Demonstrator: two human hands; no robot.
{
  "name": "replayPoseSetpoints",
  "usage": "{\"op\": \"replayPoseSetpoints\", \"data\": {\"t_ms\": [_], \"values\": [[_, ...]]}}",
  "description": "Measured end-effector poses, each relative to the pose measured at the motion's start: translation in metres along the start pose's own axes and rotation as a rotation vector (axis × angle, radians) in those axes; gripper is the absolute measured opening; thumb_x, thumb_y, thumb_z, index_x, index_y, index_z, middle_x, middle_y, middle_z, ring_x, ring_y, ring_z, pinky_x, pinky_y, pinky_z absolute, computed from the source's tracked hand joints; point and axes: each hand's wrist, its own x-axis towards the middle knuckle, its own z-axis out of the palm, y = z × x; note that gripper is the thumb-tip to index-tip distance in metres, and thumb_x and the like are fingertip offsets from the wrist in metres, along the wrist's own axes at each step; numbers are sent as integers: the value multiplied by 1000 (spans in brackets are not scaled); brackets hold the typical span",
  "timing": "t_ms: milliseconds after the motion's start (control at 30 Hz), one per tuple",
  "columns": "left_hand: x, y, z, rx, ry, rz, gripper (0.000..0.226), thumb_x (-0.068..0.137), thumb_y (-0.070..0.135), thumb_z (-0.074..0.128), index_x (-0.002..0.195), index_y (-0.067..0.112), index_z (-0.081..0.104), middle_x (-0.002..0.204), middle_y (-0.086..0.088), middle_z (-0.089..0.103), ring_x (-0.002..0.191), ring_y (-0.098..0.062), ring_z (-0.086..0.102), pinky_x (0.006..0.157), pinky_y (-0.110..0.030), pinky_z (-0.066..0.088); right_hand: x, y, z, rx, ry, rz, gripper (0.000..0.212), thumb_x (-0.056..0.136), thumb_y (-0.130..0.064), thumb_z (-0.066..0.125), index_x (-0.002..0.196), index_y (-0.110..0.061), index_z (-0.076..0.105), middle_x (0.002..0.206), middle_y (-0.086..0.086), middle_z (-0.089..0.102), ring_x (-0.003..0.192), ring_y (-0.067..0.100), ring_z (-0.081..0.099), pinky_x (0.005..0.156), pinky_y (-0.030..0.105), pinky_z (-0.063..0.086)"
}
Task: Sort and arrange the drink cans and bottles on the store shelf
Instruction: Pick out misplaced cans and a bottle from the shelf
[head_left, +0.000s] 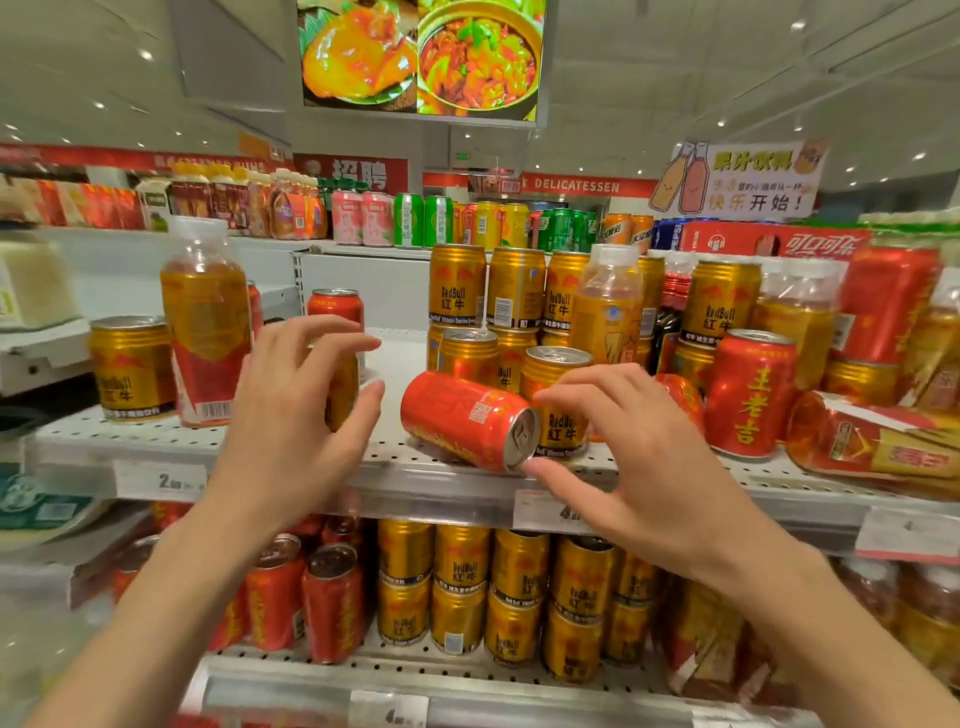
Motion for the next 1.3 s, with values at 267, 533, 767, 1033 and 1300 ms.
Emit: {"op": "replayPoseSetpoints", "data": {"t_ms": [267, 533, 767, 1033, 1300], "values": [[7, -34, 18, 79, -69, -90, 41, 85, 32, 54, 122, 17, 64, 117, -5, 64, 115, -27, 53, 95, -45, 40, 27, -6, 27, -144, -117, -112, 66, 82, -61, 59, 136, -23, 56, 130, -4, 62, 124, 17, 58, 119, 55, 28], [6, -32, 25, 41, -15, -136, 37, 84, 24, 59, 120, 19, 62, 113, -2, 62, 113, -23, 49, 92, -39, 34, 66, -7, 5, 228, -88, -14, 56, 83, -50, 71, 131, -27, 56, 126, -14, 63, 118, 3, 55, 116, 27, 34], [5, -31, 26, 10, -6, -128, 37, 85, 24, 58, 121, 18, 61, 113, -2, 61, 114, -24, 48, 93, -36, 31, 108, -9, 14, 232, -153, 52, 44, 92, -52, 58, 128, -26, 60, 126, -10, 60, 113, 8, 59, 97, 36, 55], [5, -30, 23, -4, -52, -138, 38, 87, 26, 57, 124, 19, 60, 117, -1, 61, 117, -23, 47, 97, -37, 32, 103, -10, 17, 137, -247, 21, 54, 100, -46, 53, 151, -33, 40, 149, -12, 52, 134, 10, 50, 111, 32, 42], [17, -5, 15, 25, 5, 24, 43, 93, 35, 58, 128, 11, 61, 131, -8, 59, 127, -28, 50, 116, -45, 32, 73, 23, -19, 46, -163, 97, 55, 96, -48, 58, 145, -25, 48, 143, -10, 54, 131, 6, 49, 110, 34, 44]]}}
